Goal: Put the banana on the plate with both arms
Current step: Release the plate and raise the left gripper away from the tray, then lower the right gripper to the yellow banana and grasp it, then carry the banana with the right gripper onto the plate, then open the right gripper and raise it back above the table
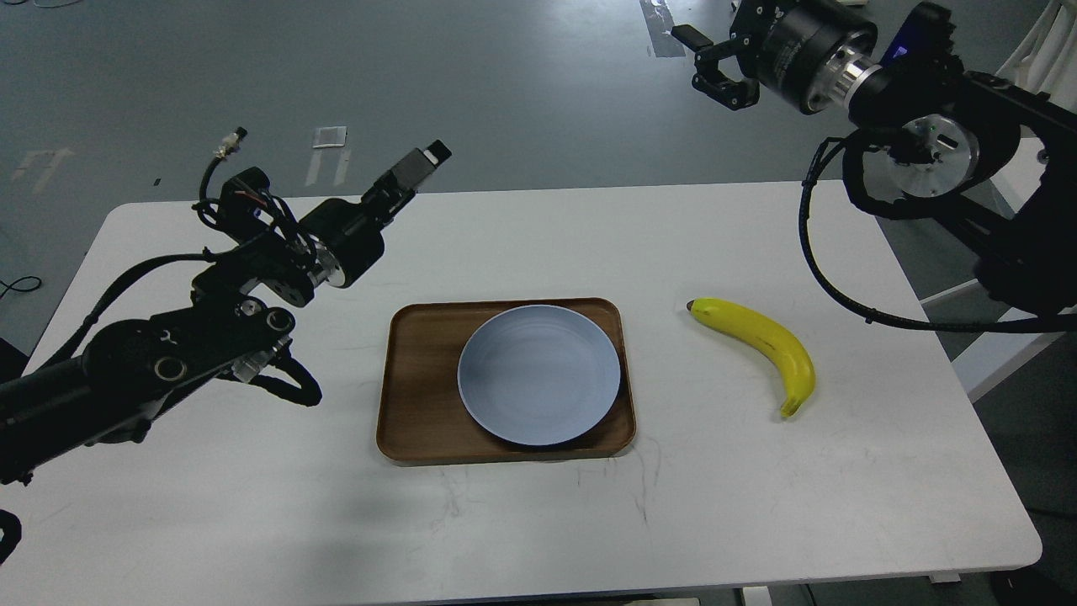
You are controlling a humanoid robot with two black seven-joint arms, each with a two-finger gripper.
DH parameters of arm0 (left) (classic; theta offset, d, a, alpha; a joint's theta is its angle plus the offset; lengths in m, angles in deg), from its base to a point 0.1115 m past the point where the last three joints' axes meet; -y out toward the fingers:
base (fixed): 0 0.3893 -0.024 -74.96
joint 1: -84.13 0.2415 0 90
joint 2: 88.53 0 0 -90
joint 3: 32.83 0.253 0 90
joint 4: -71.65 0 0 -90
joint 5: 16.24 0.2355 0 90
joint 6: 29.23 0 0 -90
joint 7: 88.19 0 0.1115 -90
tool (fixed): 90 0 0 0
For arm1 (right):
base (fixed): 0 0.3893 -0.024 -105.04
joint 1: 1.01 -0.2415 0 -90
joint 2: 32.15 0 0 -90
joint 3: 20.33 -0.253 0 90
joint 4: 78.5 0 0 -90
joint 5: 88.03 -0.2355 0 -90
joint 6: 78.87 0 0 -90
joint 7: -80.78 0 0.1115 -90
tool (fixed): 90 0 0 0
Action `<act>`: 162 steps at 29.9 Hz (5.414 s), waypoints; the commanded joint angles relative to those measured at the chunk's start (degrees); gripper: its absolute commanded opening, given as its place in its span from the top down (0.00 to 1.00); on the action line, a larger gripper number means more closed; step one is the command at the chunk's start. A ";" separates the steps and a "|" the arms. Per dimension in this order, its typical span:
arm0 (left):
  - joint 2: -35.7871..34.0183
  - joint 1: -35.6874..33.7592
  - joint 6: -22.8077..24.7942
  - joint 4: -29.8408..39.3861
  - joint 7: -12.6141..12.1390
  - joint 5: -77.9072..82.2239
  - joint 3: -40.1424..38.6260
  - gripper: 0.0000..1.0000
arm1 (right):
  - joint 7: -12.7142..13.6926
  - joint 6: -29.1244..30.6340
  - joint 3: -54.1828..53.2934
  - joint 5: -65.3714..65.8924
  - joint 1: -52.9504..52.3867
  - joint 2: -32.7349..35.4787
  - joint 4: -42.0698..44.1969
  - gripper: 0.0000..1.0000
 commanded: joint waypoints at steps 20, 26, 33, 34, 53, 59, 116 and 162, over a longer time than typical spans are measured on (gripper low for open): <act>-1.68 8.99 20.67 0.79 -15.95 -26.46 -25.20 0.02 | -0.09 0.78 -0.88 -0.04 9.38 -1.32 -0.43 0.00; -0.54 10.57 18.90 0.70 -12.61 -25.76 -25.02 0.02 | -0.27 0.96 -0.26 3.11 11.14 2.27 -2.63 0.00; -0.89 11.54 21.45 0.88 -12.17 -26.37 -25.38 0.02 | -5.97 1.84 4.04 39.64 12.55 6.85 -3.25 0.00; -0.63 11.54 21.11 0.79 -12.17 -25.85 -25.38 0.02 | -7.81 1.49 5.43 47.17 12.55 8.25 -3.16 0.00; -0.89 12.77 20.84 0.79 -11.82 -25.67 -25.38 0.02 | -8.71 -2.20 24.16 84.42 14.65 16.97 2.02 0.04; -1.07 12.77 20.84 0.79 -11.21 -25.67 -25.55 0.02 | -8.71 -4.49 25.84 84.42 15.10 12.75 7.30 0.07; -5.02 12.77 20.84 1.58 -9.27 -25.67 -26.34 0.02 | -18.55 -25.06 43.77 84.95 4.46 -12.74 10.38 0.94; -2.03 15.23 21.54 1.49 -9.44 -26.37 -26.78 0.02 | -6.95 -5.64 4.04 8.92 10.96 -3.52 -0.08 0.00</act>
